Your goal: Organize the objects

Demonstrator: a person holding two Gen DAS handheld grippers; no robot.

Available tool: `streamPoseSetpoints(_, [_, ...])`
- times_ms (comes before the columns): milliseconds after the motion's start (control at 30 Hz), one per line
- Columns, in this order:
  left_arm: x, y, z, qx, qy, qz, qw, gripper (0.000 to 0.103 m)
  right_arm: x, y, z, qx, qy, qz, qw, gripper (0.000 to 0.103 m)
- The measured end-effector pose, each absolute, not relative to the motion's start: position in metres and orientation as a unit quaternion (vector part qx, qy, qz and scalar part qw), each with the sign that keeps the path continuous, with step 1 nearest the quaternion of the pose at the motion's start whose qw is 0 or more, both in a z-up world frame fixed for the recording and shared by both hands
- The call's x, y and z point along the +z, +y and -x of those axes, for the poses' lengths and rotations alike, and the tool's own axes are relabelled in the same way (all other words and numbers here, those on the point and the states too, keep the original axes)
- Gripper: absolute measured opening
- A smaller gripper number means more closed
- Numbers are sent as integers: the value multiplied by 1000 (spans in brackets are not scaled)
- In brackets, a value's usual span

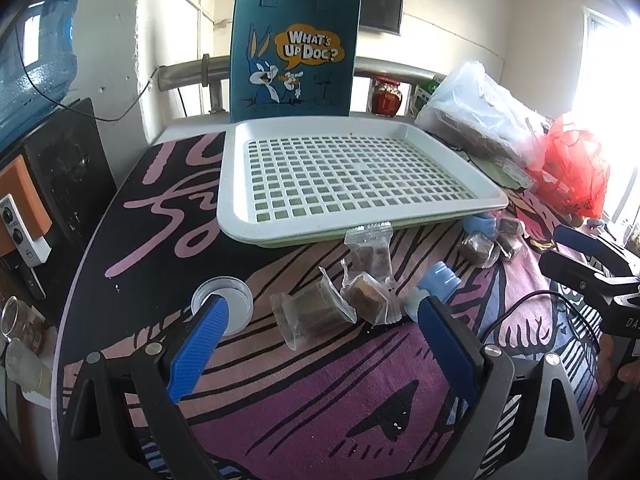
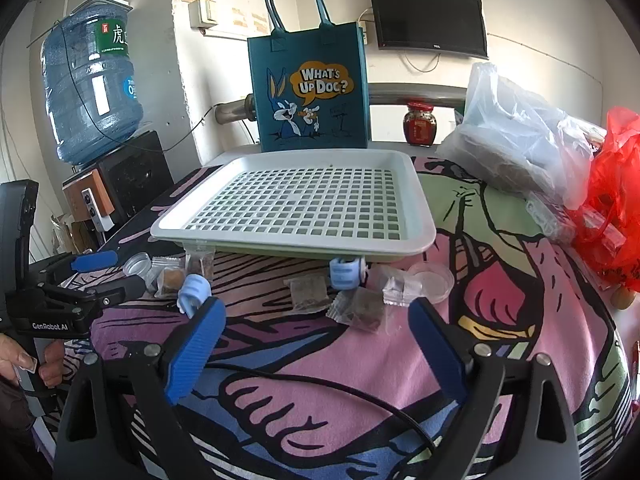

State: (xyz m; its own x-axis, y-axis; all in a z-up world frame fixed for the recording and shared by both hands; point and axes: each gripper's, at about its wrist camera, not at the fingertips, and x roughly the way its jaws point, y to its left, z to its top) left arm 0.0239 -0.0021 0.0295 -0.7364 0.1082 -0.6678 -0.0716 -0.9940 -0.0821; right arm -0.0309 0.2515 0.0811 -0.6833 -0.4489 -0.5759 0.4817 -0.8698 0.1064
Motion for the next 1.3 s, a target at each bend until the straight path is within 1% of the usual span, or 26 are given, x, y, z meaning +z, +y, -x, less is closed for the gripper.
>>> streamPoseSetpoints(700, [27, 2, -21, 928, -15, 369, 42, 96, 79, 252, 34, -915, 32, -315, 248, 93])
streamPoseSetpoints(933, [25, 3, -20, 926, -11, 374, 45, 93, 78, 250, 35, -914, 38, -320, 248, 93])
streamPoseSetpoints(1000, [24, 4, -19, 925, -11, 377, 46, 93, 78, 250, 35, -913, 37, -321, 250, 87])
streamPoseSetpoints(1033, [24, 4, -19, 925, -10, 378, 46, 93, 78, 250, 35, -912, 36, -322, 250, 86])
streamPoseSetpoints(1167, [23, 4, -18, 923, -10, 381, 45, 92, 77, 250, 37, -909, 32, -328, 254, 85])
streamPoseSetpoints(1300, [22, 4, -16, 921, -10, 386, 44, 89, 75, 250, 39, -906, 29, -334, 258, 82])
